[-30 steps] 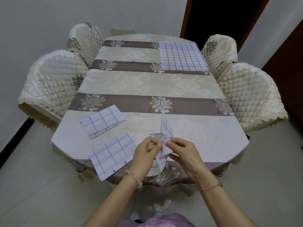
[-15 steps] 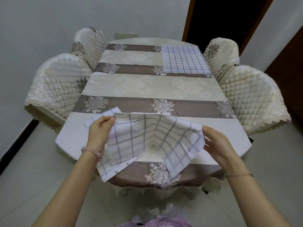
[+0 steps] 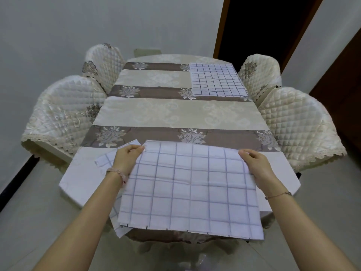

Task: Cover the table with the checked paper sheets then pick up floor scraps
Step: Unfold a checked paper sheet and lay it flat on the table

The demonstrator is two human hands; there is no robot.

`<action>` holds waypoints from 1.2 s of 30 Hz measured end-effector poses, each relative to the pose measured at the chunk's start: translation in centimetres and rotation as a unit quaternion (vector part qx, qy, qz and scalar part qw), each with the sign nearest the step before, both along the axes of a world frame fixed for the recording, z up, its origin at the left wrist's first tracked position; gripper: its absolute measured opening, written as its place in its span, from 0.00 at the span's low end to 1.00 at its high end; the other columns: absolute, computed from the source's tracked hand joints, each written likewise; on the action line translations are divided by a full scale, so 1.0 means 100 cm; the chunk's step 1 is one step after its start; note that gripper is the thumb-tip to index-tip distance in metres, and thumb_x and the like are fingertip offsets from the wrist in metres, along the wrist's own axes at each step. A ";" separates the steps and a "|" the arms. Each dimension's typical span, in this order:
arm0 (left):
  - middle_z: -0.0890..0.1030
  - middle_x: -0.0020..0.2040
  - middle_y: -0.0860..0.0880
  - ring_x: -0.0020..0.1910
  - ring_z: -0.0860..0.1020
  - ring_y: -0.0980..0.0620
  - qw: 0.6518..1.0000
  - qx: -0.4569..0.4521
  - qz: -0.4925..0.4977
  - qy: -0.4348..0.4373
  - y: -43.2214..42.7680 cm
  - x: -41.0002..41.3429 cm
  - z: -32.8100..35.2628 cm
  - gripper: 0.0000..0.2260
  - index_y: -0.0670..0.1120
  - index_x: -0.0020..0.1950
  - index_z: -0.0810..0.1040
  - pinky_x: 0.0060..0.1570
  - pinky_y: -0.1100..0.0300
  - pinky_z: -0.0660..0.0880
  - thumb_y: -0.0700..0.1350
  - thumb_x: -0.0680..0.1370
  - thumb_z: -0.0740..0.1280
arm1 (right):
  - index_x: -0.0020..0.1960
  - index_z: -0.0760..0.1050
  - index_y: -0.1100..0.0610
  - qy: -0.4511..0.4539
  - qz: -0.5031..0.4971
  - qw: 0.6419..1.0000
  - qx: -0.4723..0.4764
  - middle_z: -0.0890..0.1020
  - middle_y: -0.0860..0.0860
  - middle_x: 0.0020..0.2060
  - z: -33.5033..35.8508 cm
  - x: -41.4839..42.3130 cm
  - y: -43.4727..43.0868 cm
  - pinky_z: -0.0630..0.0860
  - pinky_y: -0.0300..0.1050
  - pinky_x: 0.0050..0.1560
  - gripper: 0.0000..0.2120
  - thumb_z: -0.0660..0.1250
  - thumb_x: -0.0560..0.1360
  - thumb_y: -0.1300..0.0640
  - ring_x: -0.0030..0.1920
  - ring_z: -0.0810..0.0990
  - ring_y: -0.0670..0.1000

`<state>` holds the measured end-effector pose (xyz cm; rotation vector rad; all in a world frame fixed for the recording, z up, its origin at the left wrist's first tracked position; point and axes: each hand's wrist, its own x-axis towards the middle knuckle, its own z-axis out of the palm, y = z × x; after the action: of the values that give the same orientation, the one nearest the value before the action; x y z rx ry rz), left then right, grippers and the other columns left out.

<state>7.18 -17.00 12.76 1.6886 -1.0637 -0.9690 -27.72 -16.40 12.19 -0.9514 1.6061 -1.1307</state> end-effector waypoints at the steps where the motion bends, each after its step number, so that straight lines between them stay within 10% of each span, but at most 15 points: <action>1: 0.79 0.46 0.45 0.48 0.75 0.51 1.000 0.030 -0.009 0.005 0.001 0.000 -0.008 0.05 0.42 0.45 0.79 0.49 0.62 0.68 0.42 0.77 0.66 | 0.51 0.78 0.60 0.006 -0.002 1.000 0.009 0.81 0.52 0.43 -0.008 0.000 -0.002 0.75 0.37 0.38 0.06 0.64 0.77 0.59 0.43 0.78 0.50; 7: 0.65 0.27 0.51 0.22 0.60 0.56 0.946 0.231 -0.084 0.213 0.028 0.005 -0.046 0.13 0.47 0.38 0.72 0.23 0.66 0.58 0.51 0.80 0.60 | 0.53 0.77 0.63 0.044 -0.034 0.996 0.074 0.79 0.58 0.48 -0.054 -0.012 -0.007 0.71 0.40 0.36 0.08 0.63 0.77 0.61 0.40 0.76 0.51; 14: 0.76 0.28 0.60 0.23 0.76 0.64 0.950 0.270 -0.134 0.075 0.079 -0.015 -0.053 0.11 0.52 0.39 0.69 0.25 0.71 0.71 0.39 0.79 0.63 | 0.56 0.77 0.68 0.096 -0.047 0.990 0.091 0.79 0.62 0.56 -0.081 -0.022 -0.012 0.69 0.44 0.55 0.11 0.63 0.76 0.64 0.51 0.74 0.53; 20: 0.78 0.42 0.43 0.39 0.80 0.52 0.943 0.267 -0.067 0.189 0.105 -0.019 -0.056 0.08 0.39 0.49 0.73 0.35 0.64 0.81 0.28 0.75 0.64 | 0.60 0.74 0.63 0.160 -0.039 0.984 0.072 0.77 0.62 0.59 -0.081 -0.031 -0.014 0.71 0.50 0.58 0.14 0.64 0.76 0.61 0.59 0.75 0.60; 25: 0.75 0.43 0.43 0.42 0.77 0.49 0.948 0.196 0.012 0.251 0.109 -0.036 -0.045 0.07 0.42 0.46 0.73 0.34 0.66 0.80 0.30 0.74 0.66 | 0.66 0.70 0.61 0.379 0.026 0.923 -0.057 0.73 0.60 0.64 -0.054 0.013 0.012 0.61 0.48 0.68 0.22 0.68 0.73 0.61 0.66 0.68 0.60; 29: 0.76 0.40 0.45 0.39 0.77 0.52 0.953 0.170 0.009 0.250 0.110 -0.050 -0.042 0.06 0.44 0.44 0.75 0.36 0.66 0.80 0.34 0.74 0.68 | 0.58 0.76 0.50 0.181 0.209 0.960 -0.038 0.77 0.45 0.58 -0.031 0.084 0.064 0.68 0.38 0.61 0.14 0.69 0.73 0.55 0.60 0.74 0.44; 32: 0.79 0.35 0.48 0.33 0.79 0.56 0.960 0.145 -0.025 0.238 0.115 -0.059 -0.040 0.02 0.42 0.43 0.78 0.34 0.66 0.79 0.37 0.74 0.69 | 0.60 0.75 0.46 0.194 0.323 0.926 -0.040 0.76 0.38 0.56 -0.030 0.122 0.093 0.67 0.28 0.57 0.16 0.69 0.72 0.49 0.57 0.73 0.36; 36: 0.83 0.37 0.46 0.36 0.82 0.52 0.965 0.109 -0.044 0.235 0.118 -0.065 -0.033 0.03 0.39 0.45 0.80 0.33 0.65 0.78 0.38 0.74 0.69 | 0.53 0.78 0.50 0.200 0.302 0.931 -0.051 0.80 0.41 0.50 -0.032 0.136 0.105 0.74 0.37 0.55 0.10 0.67 0.73 0.49 0.52 0.77 0.41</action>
<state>0.65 -5.18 9.46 1.4793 -0.7378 -1.4999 -14.09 -5.94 9.00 -1.6867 1.4044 -0.6140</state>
